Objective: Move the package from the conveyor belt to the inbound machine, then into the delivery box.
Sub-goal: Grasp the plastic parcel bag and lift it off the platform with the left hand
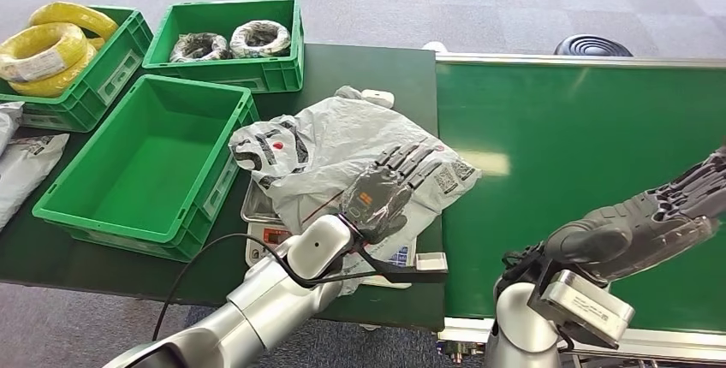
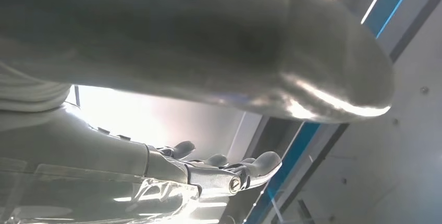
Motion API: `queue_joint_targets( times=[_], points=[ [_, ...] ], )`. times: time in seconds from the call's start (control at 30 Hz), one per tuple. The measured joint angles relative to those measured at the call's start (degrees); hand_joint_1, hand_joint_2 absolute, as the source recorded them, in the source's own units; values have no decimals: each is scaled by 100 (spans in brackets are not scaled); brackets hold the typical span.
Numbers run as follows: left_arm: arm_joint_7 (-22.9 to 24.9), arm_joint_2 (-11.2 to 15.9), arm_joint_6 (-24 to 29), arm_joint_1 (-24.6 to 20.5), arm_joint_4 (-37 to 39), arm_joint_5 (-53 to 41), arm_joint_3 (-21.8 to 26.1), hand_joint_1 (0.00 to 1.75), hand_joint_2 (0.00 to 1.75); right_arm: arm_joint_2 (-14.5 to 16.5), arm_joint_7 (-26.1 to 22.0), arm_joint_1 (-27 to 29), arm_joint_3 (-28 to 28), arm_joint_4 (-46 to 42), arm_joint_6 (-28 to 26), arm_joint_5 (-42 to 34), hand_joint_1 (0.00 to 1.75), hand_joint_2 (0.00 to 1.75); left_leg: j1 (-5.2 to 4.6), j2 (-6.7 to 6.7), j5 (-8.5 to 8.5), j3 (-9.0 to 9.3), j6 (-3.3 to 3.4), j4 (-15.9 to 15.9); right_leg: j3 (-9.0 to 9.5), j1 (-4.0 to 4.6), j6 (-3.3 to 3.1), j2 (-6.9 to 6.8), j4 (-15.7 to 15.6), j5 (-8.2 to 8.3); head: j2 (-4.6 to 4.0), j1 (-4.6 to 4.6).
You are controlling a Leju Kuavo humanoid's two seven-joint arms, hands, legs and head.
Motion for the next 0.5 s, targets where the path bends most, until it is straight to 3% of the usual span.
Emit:
queue_joint_targets(
  times=[0.17,0.3,0.37,0.5],
  points=[
    [136,-132,-130,-52,580,-418,-309,0,175,0,0,93,0,37,-1,22,0,0,0,0,1,0,0,0,3,0,0,0,0,0,0,2],
    [232,-172,-200,-47,976,-632,-536,164,175,0,0,136,4,52,-1,37,0,0,-1,0,0,0,0,0,4,-1,0,0,0,0,0,1],
    [193,-173,-295,-36,1137,-632,-602,172,175,0,0,144,16,63,-1,23,0,0,-1,-1,1,1,0,0,6,-1,0,0,0,0,0,1],
    [61,-170,-366,-12,1331,-437,-604,171,175,0,0,145,51,75,-1,11,0,0,0,-1,1,2,0,0,8,0,0,-1,0,0,0,1]
  ],
)
